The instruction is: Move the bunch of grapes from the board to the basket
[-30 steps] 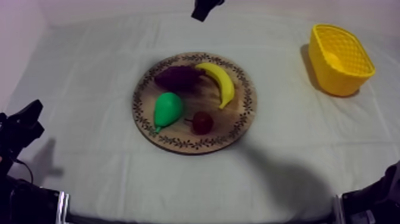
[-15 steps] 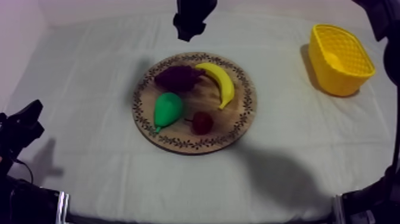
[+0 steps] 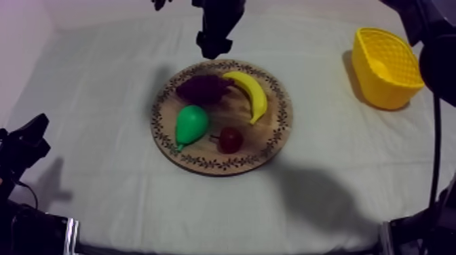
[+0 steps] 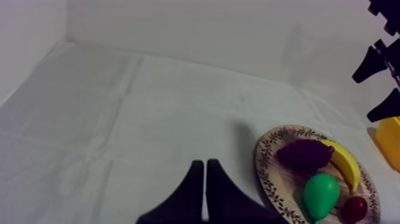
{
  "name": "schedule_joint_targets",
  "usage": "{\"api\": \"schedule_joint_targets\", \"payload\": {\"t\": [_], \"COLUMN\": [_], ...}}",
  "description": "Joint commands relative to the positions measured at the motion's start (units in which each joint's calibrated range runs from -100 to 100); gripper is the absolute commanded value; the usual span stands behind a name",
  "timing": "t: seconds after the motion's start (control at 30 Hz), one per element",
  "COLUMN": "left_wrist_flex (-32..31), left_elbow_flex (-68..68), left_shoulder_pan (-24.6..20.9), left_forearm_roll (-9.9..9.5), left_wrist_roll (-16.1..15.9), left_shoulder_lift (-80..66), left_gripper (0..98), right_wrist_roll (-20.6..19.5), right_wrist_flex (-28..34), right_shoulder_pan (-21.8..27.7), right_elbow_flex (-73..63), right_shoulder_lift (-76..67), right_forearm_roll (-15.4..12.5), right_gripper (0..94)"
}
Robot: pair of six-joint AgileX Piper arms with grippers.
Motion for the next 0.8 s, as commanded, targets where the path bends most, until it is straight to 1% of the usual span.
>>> {"api": "schedule_joint_targets", "payload": {"t": [0.0,0.3,0.57,0.77], "left_wrist_flex": [0.0,0.0,0.0,0.0], "left_elbow_flex": [0.0,0.0,0.0,0.0], "left_shoulder_pan": [0.0,0.0,0.0,0.0], "left_forearm_roll": [0.02,0.02,0.02,0.02], "left_wrist_roll": [0.0,0.0,0.0,0.0], "left_shoulder_lift": [0.0,0.0,0.0,0.0], "left_gripper": [0.1,0.1,0.1,0.1], "right_wrist_roll": [0.7,3.9,7.0,7.8], "right_wrist_flex": [-0.4,-4.3,-6.3,-7.7], "right_shoulder_pan": [0.1,0.8,1.1,1.2], "right_elbow_flex": [0.0,1.3,-0.6,-3.3], "right_shoulder_lift": [1.1,7.5,13.4,17.3], "right_forearm_roll": [-0.6,-3.3,-6.1,-7.2], "right_gripper": [66.3,66.0,66.3,66.1]}}
